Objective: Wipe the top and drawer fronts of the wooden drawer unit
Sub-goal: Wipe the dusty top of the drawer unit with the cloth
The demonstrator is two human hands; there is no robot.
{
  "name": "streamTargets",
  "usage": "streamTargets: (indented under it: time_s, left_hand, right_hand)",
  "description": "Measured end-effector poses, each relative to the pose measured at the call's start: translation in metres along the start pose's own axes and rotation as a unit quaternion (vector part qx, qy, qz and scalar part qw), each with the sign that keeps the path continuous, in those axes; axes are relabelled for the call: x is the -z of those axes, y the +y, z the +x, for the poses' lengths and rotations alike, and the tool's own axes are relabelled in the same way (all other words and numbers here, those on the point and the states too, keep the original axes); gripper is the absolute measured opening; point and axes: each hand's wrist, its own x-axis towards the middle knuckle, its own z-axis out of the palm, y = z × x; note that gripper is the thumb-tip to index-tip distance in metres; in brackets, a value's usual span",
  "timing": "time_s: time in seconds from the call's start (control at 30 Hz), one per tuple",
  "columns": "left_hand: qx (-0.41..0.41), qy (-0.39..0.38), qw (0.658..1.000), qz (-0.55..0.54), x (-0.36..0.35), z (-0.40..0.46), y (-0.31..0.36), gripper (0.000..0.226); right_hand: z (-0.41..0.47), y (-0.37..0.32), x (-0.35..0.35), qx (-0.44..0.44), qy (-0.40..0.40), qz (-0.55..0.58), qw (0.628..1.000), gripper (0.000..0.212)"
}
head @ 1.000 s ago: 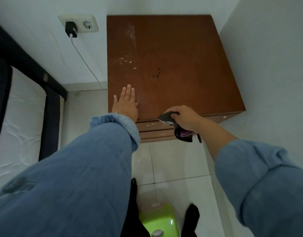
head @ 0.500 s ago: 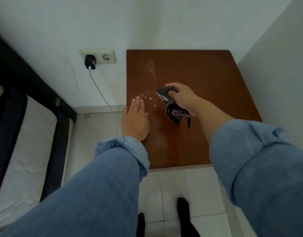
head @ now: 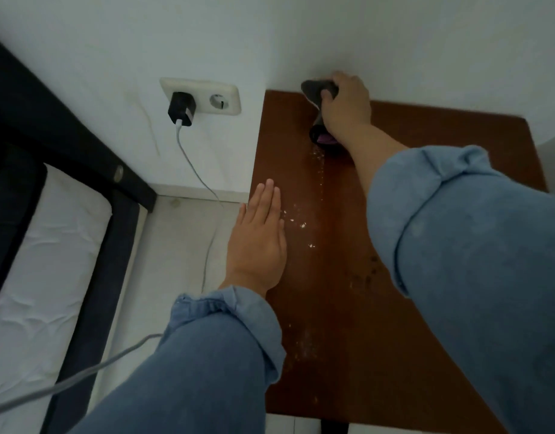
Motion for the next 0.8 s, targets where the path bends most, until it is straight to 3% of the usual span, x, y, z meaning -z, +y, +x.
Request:
streamTargets:
  time_s: [0.1,0.4,0.8]
  left_hand:
    - [0.005,-0.005,1.0,-0.022,-0.001,0.001,0.0,0.053]
    - [0.01,-0.007,1.0,-0.019,-0.003,0.005,-0.006,0.053]
    - [0.002,-0.025,1.0,-0.001,0.004,0.004,-0.004,0.053]
  right_hand:
    - [0.023,0.003,-0.014,0.006,0.032,-0.02,0.999,0.033]
    - [0.014,0.014,-0.036,0.035,-0.038,-0.034,0.998,0.034]
    - [-0.197,0.025,-0.019,0.06,-0.024,-0.036,0.997,0.029]
